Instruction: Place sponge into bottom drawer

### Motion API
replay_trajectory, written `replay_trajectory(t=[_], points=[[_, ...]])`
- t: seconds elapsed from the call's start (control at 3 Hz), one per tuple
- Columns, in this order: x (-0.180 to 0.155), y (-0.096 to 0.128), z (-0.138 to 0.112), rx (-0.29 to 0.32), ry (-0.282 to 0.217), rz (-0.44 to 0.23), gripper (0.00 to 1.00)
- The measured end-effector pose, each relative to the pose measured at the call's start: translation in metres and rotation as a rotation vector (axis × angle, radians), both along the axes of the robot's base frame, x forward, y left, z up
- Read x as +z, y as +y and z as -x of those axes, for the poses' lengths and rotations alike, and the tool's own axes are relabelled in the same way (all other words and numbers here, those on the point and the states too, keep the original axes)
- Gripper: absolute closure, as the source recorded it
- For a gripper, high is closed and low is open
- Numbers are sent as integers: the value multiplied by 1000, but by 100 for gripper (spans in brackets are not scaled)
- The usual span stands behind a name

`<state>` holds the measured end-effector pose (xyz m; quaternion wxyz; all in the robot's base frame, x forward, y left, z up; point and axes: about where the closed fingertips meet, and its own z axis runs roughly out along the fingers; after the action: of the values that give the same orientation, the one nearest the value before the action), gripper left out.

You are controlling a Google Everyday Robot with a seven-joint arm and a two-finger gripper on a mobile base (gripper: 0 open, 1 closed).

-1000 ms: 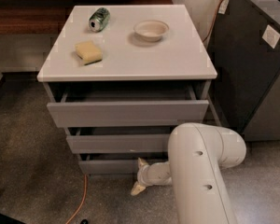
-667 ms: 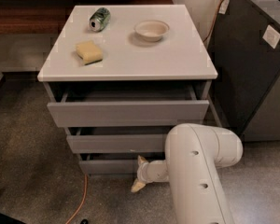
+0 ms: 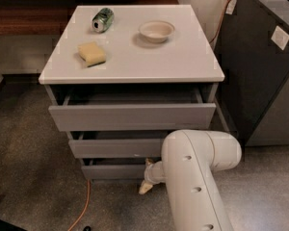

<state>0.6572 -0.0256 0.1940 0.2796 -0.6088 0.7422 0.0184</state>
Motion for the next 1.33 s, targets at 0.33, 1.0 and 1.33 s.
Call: replay_trajectory(t=[0.33,1.0,1.33], points=[[-10,-5,-9,-5,9,4,0],[-26,-5,-15,-1,46,-15,39],[-25,-5,-15,-1,46,-15,63]])
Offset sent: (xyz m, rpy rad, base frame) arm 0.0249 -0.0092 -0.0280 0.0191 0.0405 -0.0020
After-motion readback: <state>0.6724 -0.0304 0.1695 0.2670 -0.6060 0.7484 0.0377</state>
